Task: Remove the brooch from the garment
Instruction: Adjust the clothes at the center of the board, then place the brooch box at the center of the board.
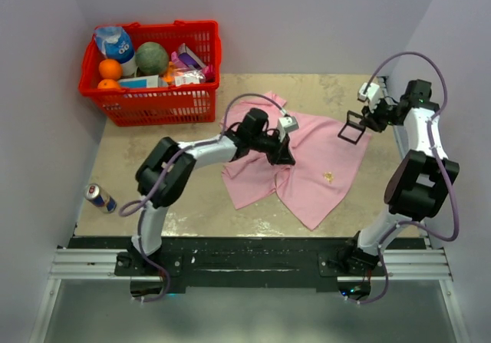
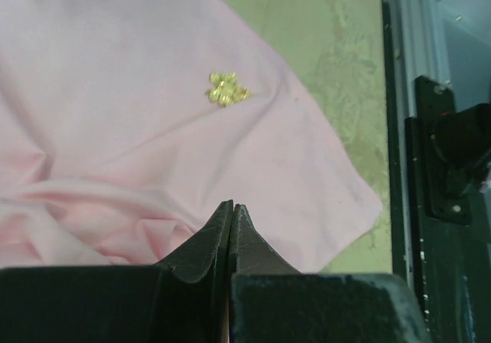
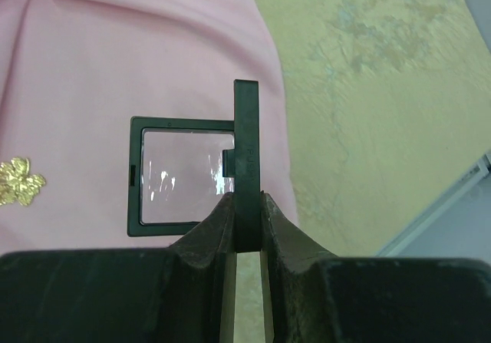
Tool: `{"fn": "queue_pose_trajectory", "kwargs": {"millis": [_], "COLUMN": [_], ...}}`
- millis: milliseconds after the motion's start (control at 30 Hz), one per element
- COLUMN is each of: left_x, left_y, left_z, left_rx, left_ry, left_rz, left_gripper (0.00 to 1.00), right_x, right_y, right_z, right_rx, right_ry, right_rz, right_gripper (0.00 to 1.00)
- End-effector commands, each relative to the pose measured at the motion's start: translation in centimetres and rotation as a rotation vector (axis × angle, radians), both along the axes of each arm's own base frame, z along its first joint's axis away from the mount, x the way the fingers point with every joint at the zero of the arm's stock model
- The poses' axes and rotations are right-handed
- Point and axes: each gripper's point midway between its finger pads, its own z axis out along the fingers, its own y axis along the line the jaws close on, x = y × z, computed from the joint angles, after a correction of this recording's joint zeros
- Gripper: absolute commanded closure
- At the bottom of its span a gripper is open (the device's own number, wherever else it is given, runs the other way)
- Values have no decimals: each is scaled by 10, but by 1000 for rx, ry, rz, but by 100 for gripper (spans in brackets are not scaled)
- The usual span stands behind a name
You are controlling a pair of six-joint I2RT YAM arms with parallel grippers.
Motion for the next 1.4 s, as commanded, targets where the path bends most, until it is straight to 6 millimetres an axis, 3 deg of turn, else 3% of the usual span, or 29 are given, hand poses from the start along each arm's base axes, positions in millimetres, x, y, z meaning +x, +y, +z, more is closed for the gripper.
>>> {"fn": "queue_pose_trajectory", "kwargs": {"millis": [0, 133, 233, 333, 367, 400, 433, 467, 500, 633, 767, 833, 1133, 1367], "left_x": [25, 36, 33, 21, 17, 21, 10, 8, 11, -10, -13, -9, -21, -16], "left_y": [-21, -10, 19, 66, 78, 95, 113, 125, 142, 190, 190, 182, 189, 188], "left_z": [-51, -79, -102, -129, -124, -128, -139, -132, -133, -143, -128, -119, -129, -124], "left_rx": [62, 137, 230, 354, 373, 403, 443, 454, 471, 578, 550, 519, 559, 567], "left_ry": [54, 55, 96, 152, 141, 108, 128, 122, 102, 11, -53, -40, -9, -2], "left_rz": [102, 137, 160, 184, 184, 192, 194, 200, 207, 151, 97, 102, 51, 57], "left_gripper": [100, 100, 100, 100, 100, 100, 100, 100, 100, 100, 100, 100, 98, 98], "right_x": [2, -7, -14, -11, -10, -8, -6, -6, -3, -13, -14, -6, -13, -5], "right_y": [-33, -54, -60, -62, -62, -62, -63, -62, -61, -54, -54, -53, -40, -46], "right_z": [15, 13, 8, 5, 4, -5, -3, -5, -8, -27, -51, -48, -73, -77], "right_rx": [-43, -83, -164, -199, -190, -182, -190, -192, -186, -246, -268, -239, -157, -180], "right_ry": [-57, -62, -93, -117, -113, -94, -100, -100, -102, -112, -104, -103, -69, -112], "right_rz": [-52, -68, -16, 24, 29, 43, 58, 78, 92, 236, 310, 333, 440, 440], "right_gripper": [100, 100, 100, 100, 100, 100, 100, 100, 100, 100, 100, 100, 100, 76]}}
